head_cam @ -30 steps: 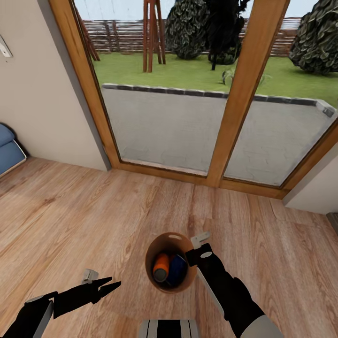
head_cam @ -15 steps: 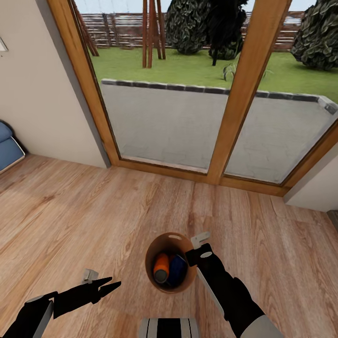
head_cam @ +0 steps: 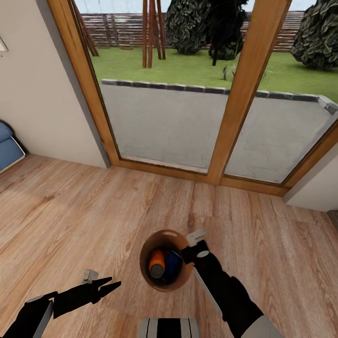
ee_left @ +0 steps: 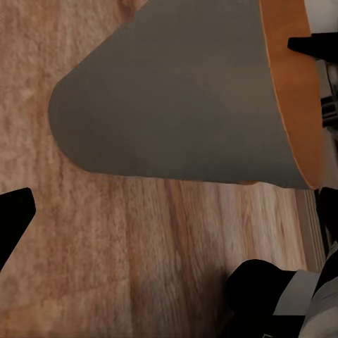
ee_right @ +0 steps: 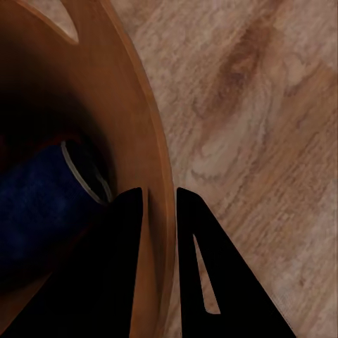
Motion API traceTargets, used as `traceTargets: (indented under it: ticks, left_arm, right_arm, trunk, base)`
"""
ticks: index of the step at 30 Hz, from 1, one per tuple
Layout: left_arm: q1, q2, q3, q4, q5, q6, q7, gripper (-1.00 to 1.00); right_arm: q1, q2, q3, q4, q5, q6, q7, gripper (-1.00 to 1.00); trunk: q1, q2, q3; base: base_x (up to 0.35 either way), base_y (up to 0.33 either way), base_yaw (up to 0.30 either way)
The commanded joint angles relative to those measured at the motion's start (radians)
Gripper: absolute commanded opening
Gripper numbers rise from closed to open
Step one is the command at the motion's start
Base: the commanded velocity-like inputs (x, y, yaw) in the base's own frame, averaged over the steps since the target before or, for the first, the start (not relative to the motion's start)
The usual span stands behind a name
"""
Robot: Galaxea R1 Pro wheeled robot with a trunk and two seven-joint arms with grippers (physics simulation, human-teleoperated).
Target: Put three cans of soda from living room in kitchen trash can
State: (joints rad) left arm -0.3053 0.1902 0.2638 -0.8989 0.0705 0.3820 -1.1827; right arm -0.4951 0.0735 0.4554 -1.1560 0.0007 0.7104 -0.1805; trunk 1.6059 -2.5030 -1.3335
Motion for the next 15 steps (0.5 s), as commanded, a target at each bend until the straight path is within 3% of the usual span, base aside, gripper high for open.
traceTargets:
  ticks: [1, 10, 15]
  left_arm:
    - [0.0, 0.0, 0.0, 0.0, 0.0, 0.0, 0.0, 1.0]
    - [0.0, 0.0, 0.0, 0.0, 0.0, 0.0, 0.0, 1.0]
    - [0.0, 0.0, 0.0, 0.0, 0.0, 0.0, 0.0, 1.0]
  right_arm:
    - [0.0, 0.0, 0.002, -0.001, 0.002, 0.0, 0.004, -1.0]
    - [0.0, 0.0, 0.012, -0.002, 0.002, 0.0, 0.004, -1.0]
    - [0.0, 0.0, 0.013, -0.002, 0.002, 0.0, 0.004, -1.0]
  trunk:
    - [0.0, 0.0, 0.0]
    - [0.0, 0.0, 0.0]
    - [0.002, -0.001, -0.015]
  base:
    - [0.0, 0.0, 0.0]
    - [0.0, 0.0, 0.0]
    - [0.0, 0.0, 0.0]
